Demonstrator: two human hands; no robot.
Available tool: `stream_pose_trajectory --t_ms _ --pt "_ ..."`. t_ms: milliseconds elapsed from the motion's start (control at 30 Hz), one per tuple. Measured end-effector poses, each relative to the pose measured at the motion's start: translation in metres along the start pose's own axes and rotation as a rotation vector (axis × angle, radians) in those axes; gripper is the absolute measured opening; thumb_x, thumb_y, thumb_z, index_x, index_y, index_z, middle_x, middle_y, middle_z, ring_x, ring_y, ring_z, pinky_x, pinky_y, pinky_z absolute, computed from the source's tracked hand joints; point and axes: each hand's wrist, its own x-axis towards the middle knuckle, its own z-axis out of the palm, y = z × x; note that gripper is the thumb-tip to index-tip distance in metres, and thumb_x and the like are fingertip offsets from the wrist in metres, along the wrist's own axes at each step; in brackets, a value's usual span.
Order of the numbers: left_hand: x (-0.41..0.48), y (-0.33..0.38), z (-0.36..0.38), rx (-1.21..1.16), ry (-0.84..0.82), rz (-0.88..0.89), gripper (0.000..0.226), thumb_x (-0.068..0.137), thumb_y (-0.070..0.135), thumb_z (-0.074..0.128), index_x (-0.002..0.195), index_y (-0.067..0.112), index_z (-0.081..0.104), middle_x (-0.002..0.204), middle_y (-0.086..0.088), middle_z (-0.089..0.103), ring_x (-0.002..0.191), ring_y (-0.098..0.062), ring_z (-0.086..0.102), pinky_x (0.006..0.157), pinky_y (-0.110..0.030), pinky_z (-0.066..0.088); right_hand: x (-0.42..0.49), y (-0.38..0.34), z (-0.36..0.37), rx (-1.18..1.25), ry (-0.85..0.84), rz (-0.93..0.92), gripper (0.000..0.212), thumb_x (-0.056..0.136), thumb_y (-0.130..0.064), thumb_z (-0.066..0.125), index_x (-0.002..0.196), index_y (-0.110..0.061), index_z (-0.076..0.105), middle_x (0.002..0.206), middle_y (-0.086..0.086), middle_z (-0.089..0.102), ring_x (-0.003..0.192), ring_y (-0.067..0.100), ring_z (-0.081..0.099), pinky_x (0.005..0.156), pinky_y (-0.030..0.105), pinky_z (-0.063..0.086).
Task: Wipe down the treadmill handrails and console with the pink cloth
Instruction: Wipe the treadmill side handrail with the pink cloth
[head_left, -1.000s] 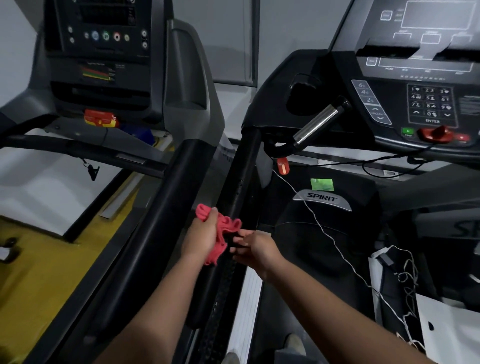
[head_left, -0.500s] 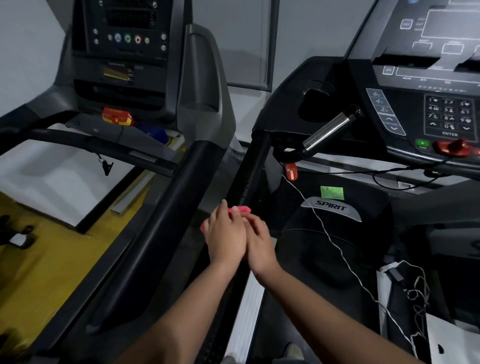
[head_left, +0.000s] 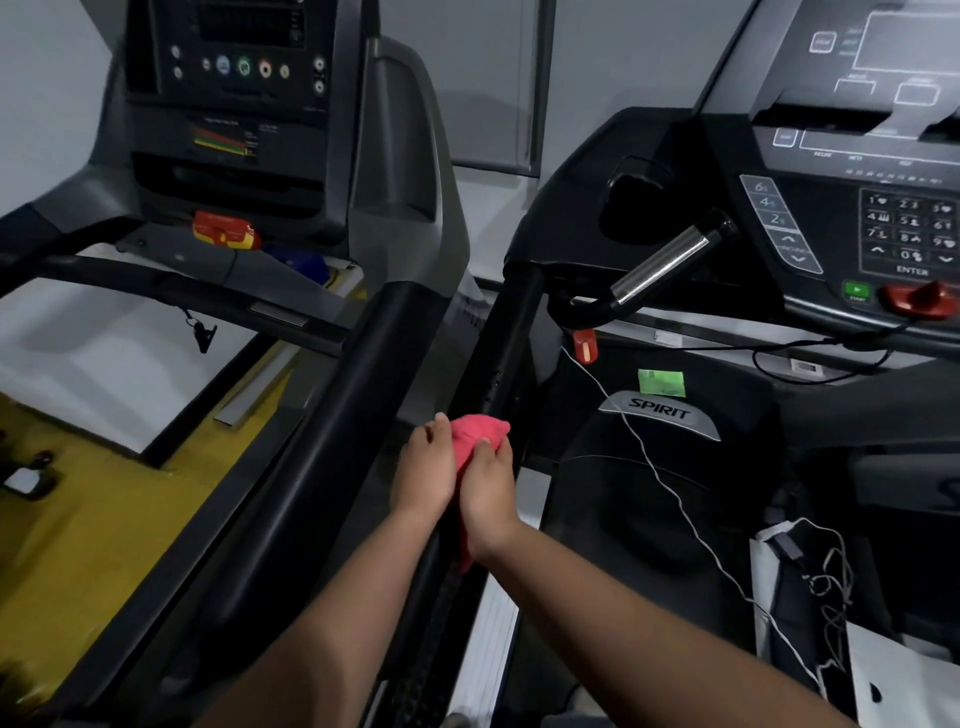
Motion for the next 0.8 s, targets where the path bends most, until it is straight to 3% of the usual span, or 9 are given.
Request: stream_pose_trajectory --t_ms 167,233,367,467,533,567,633,667,800 --pt "0.001 -0.002 -0.002 0.075 -0.058 -0.116 0.071 0.098 0.056 0.013 0.134 0.009 0.051 0.136 -0.016 0.051 0.127 -0.028 0.047 0.106 -0.038 0.032 0.029 0.006 0.001 0.109 0.022 0.230 0.052 0.087 -0.044 0.031 0.120 -0.015 0.059 0.112 0.009 0.064 0.109 0.033 0.060 0.100 0.045 0.045" --pt "-0.001 -0.003 -0.002 0.121 -0.038 -0.143 0.070 0.099 0.053 0.012 0.131 0.006 0.053 0.135 -0.017 0.053 0.126 -0.029 0.047 0.104 -0.037 0.031 0.036 -0.003 -0.007 0.103 0.019 0.301 0.043 0.096 -0.034 0.035 0.118 -0.006 0.058 0.108 0.013 0.063 0.101 0.033 0.061 0.088 0.038 0.050" --pt "-0.002 0.001 -0.001 0.147 0.009 -0.153 0.061 0.103 0.042 0.016 0.125 0.002 0.056 0.131 -0.018 0.055 0.123 -0.031 0.049 0.099 -0.036 0.034 0.046 -0.008 -0.022 0.164 -0.020 0.408 0.035 0.099 -0.022 0.037 0.080 -0.007 0.064 0.076 0.011 0.060 0.069 0.026 0.058 0.065 0.031 0.047" --pt "0.001 0.001 0.001 0.167 0.025 -0.149 0.056 0.104 0.038 0.019 0.125 0.002 0.055 0.132 -0.018 0.054 0.123 -0.033 0.049 0.099 -0.036 0.035 0.046 -0.006 -0.024 0.225 -0.034 0.408 0.035 0.099 -0.026 0.039 0.082 -0.008 0.064 0.075 0.011 0.062 0.070 0.026 0.059 0.068 0.033 0.048" --pt "0.001 0.000 0.002 0.180 0.030 -0.144 0.055 0.104 0.036 0.019 0.125 0.002 0.056 0.131 -0.018 0.055 0.122 -0.033 0.049 0.097 -0.035 0.035 0.037 -0.004 -0.021 0.257 -0.051 0.417 0.040 0.099 -0.042 0.037 0.087 -0.012 0.061 0.078 0.011 0.065 0.075 0.026 0.059 0.076 0.036 0.047" --pt "0.002 0.000 0.002 0.184 0.032 -0.144 0.054 0.104 0.036 0.019 0.124 0.001 0.056 0.130 -0.019 0.055 0.122 -0.033 0.049 0.097 -0.035 0.035 0.032 -0.004 -0.017 0.279 -0.088 0.426 0.046 0.094 -0.055 0.039 0.096 -0.014 0.061 0.089 0.013 0.067 0.083 0.027 0.061 0.085 0.037 0.046" --pt "0.003 0.000 0.003 0.180 0.028 -0.146 0.053 0.104 0.034 0.020 0.122 0.001 0.057 0.130 -0.019 0.056 0.122 -0.033 0.050 0.098 -0.036 0.035 0.030 0.002 -0.006 0.277 -0.150 0.399 0.078 0.071 -0.076 0.052 0.122 -0.018 0.059 0.114 0.013 0.066 0.103 0.028 0.064 0.097 0.039 0.044" --pt "0.004 0.000 0.003 0.177 0.027 -0.149 0.053 0.104 0.033 0.020 0.122 0.000 0.057 0.130 -0.020 0.055 0.122 -0.033 0.049 0.098 -0.036 0.035 0.029 0.001 -0.004 0.260 -0.162 0.384 0.087 0.065 -0.079 0.053 0.126 -0.018 0.057 0.116 0.013 0.066 0.105 0.027 0.064 0.097 0.038 0.045" --pt "0.002 0.000 0.003 0.164 0.025 -0.146 0.048 0.104 0.027 0.020 0.127 0.001 0.052 0.133 -0.018 0.052 0.123 -0.034 0.047 0.097 -0.035 0.035 0.038 -0.013 -0.017 0.262 -0.087 0.368 0.053 0.095 -0.053 0.029 0.093 -0.012 0.062 0.087 0.013 0.064 0.079 0.026 0.060 0.069 0.032 0.048"
